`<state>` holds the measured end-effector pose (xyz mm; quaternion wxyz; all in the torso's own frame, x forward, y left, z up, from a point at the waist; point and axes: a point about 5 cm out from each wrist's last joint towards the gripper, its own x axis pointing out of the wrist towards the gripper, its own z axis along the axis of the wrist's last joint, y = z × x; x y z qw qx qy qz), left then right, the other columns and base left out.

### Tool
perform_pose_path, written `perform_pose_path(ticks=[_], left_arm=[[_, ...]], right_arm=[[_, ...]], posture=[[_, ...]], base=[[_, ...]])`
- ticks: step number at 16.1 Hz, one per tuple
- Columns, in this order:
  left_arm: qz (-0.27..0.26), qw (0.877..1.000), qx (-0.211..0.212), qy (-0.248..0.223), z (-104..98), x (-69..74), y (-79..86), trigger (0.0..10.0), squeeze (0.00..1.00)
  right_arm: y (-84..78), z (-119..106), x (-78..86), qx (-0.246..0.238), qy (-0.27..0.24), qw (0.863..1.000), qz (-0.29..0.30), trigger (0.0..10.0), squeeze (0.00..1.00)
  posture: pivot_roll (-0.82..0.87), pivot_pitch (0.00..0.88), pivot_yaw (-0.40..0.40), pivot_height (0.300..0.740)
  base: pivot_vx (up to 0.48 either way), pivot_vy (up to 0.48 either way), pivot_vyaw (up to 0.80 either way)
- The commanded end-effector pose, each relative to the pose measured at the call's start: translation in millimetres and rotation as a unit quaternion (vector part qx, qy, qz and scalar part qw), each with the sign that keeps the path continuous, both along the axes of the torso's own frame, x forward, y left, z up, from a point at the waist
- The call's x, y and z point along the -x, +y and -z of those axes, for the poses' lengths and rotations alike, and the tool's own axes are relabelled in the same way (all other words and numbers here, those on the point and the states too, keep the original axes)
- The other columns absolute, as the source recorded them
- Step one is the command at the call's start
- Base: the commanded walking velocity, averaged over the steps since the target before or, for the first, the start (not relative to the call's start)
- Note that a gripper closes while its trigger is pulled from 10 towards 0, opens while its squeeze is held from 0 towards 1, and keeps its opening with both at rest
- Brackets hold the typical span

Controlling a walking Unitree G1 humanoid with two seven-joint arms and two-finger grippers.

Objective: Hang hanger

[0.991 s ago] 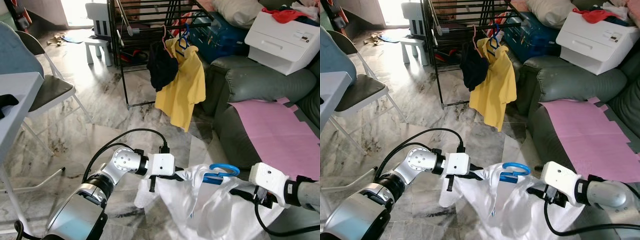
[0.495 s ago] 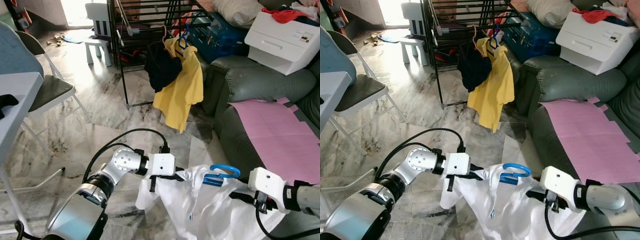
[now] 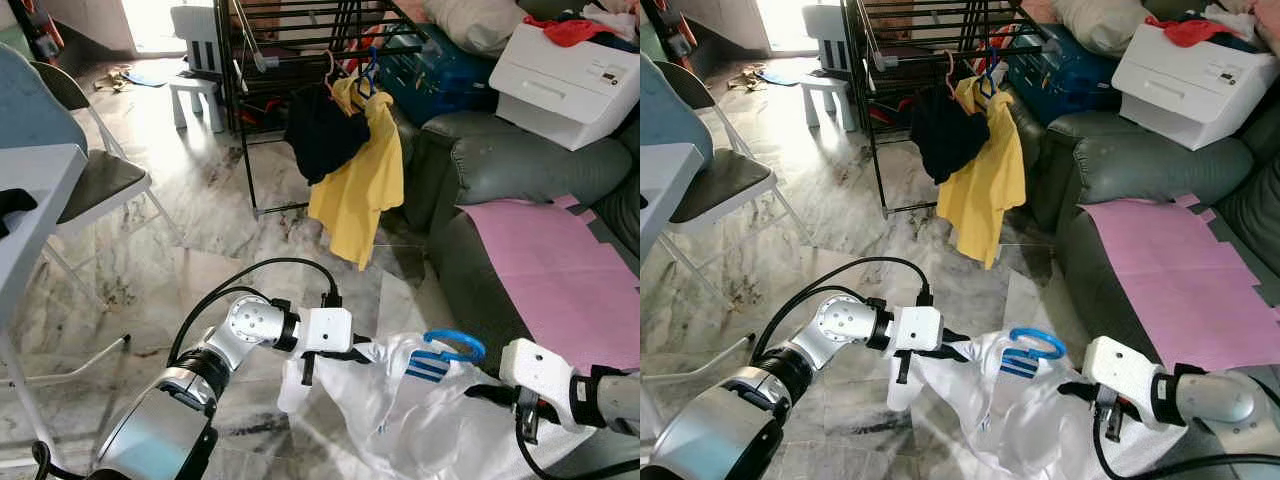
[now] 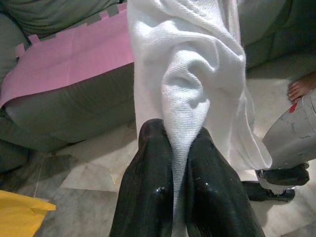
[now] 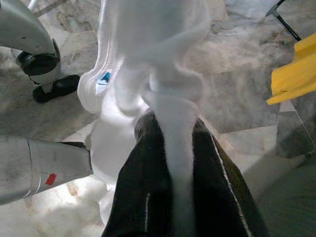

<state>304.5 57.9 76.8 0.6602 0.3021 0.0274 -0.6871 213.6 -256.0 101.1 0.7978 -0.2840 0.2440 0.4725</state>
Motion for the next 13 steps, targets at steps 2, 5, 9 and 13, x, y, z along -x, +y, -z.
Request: perform_pose_path(ticks=[2, 5, 9, 13], left_arm=[[-0.005, 0.999, 0.027, -0.027, -15, -7.7, -5.9, 0.0, 0.00], [-0.016, 0.999, 0.031, -0.035, -16, -9.2, -6.5, 0.0, 0.00], [-0.065, 0.996, 0.054, -0.014, -17, -15.0, -6.3, 10.0, 0.00], [-0.115, 0.990, 0.081, -0.005, -14, -17.9, 0.9, 10.0, 1.00]], right_arm=[[0.1, 0, 2.7, -0.003, 0.012, 1.000, -0.005, 0.0, 0.00], [1.4, 2, 3.2, -0.011, 0.013, 1.000, 0.002, 0.0, 0.00], [4.3, 4, 2.1, -0.018, 0.008, 1.000, 0.013, 0.0, 0.00], [2.0, 12, -6.2, -0.004, -0.013, 0.998, 0.060, 0.0, 0.00]], posture=[[-0.07, 0.000, -0.036, 0.740], [-0.07, 0.000, -0.035, 0.740], [-0.07, 0.000, -0.031, 0.740], [-0.06, 0.000, -0.027, 0.740]], base=[[0.000, 0.000, 0.00], [0.000, 0.000, 0.00], [0.000, 0.000, 0.00], [0.000, 0.000, 0.00]])
